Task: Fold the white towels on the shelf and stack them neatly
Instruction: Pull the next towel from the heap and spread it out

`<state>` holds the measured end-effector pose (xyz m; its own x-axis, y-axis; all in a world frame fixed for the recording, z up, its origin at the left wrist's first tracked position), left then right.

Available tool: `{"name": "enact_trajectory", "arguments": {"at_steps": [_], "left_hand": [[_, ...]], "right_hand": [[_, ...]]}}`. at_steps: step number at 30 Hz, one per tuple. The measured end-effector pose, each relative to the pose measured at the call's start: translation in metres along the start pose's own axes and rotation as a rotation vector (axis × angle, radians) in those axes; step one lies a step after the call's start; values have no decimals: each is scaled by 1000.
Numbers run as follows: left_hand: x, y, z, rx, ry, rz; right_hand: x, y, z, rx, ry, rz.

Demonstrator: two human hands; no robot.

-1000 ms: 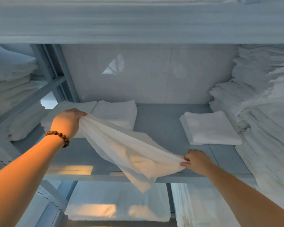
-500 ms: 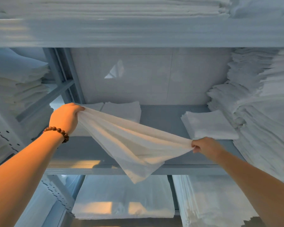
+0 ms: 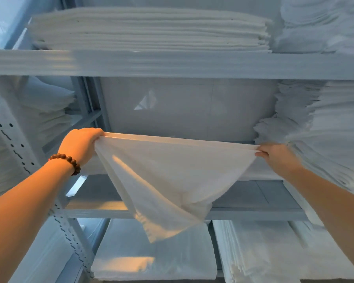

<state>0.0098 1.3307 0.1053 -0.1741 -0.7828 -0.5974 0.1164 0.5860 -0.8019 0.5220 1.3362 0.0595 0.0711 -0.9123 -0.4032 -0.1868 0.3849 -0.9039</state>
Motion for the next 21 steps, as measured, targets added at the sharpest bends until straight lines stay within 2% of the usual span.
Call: {"name": "enact_trajectory", "arguments": {"at_steps": [4,8,11,12,15,18,21], "left_hand": [[-5,-47,4,-13,14,116],[-9,-86,13,7,-1,286],[-4,-82,36,43,58,200],[0,-77,42,41,76,176],[14,-71,45,74,29,197],[23,-59,57,81,54,157],[29,-52,59,124,18,189]], "right_hand": [[-15,-54,-10,1,-99,198],[-15,-98,-1,7,-58,338],[-4,-89,5,108,-71,128],[2,-87,7,121,-73,92],[11,-89,24,45,-16,157],[19,-68,37,88,31,-50],[25,-70,46,11,13,44]]}}
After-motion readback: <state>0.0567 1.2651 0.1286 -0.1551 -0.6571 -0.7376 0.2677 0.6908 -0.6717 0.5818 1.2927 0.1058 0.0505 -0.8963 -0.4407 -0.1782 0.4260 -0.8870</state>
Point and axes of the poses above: each hand's wrist, its own x-axis away from the middle knuckle, its own y-axis out of the palm, z = x × y, the point moved 7 cm from there along -x, towards the middle knuckle, and after that the axes turned 2 degrees about x, right-handed, at the moved point
